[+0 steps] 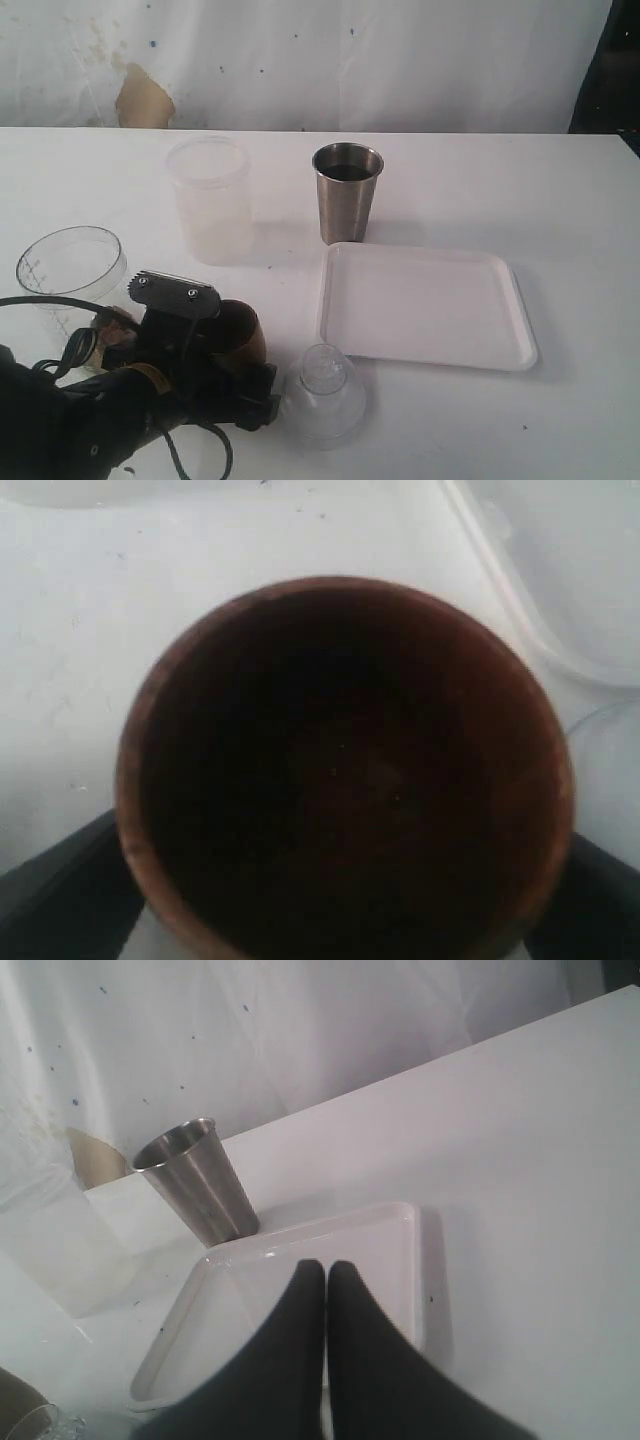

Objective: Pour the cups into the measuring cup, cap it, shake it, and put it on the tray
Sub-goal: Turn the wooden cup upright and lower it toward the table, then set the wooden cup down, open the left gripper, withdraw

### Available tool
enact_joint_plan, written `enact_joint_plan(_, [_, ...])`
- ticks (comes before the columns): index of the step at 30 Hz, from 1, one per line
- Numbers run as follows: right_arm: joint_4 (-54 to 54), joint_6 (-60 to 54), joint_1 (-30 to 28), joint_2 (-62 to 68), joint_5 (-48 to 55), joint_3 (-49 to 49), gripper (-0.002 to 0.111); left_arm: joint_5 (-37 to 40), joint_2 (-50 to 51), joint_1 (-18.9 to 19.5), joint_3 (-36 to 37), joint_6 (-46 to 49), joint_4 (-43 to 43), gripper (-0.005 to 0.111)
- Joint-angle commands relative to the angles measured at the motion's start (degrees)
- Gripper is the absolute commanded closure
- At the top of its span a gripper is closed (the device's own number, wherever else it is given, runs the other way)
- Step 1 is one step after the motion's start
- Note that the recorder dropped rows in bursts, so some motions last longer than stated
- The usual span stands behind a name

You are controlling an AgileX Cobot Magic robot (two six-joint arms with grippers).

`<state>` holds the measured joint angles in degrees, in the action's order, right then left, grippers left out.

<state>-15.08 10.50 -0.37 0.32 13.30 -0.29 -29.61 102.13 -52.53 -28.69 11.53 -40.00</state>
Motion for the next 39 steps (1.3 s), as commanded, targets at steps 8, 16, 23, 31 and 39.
enact_joint_plan(8, [0.1, 0.1, -0.2, -0.3, -0.6, 0.3, 0.108, 8.8, -9.5, -0.2, 0.0, 3.1, -4.6, 0.016])
enact_joint_plan(16, [0.1, 0.1, -0.2, -0.3, -0.6, 0.3, 0.108, 14.3, -22.8, -0.2, 0.0, 6.7, -7.4, 0.016])
enact_joint_plan(23, [0.1, 0.1, -0.2, -0.3, -0.6, 0.3, 0.108, 15.9, -36.5, -0.1, 0.0, 10.5, -9.2, 0.087])
enact_joint_plan(31, [0.1, 0.1, -0.2, -0.3, -0.6, 0.3, 0.108, -4.1, -55.3, -0.1, -0.2, 64.9, -59.7, 0.107])
enact_joint_plan(39, [0.1, 0.1, -0.2, -0.3, -0.6, 0.3, 0.108, -22.7, -75.7, -0.1, 1.2, 75.6, -59.9, 0.107])
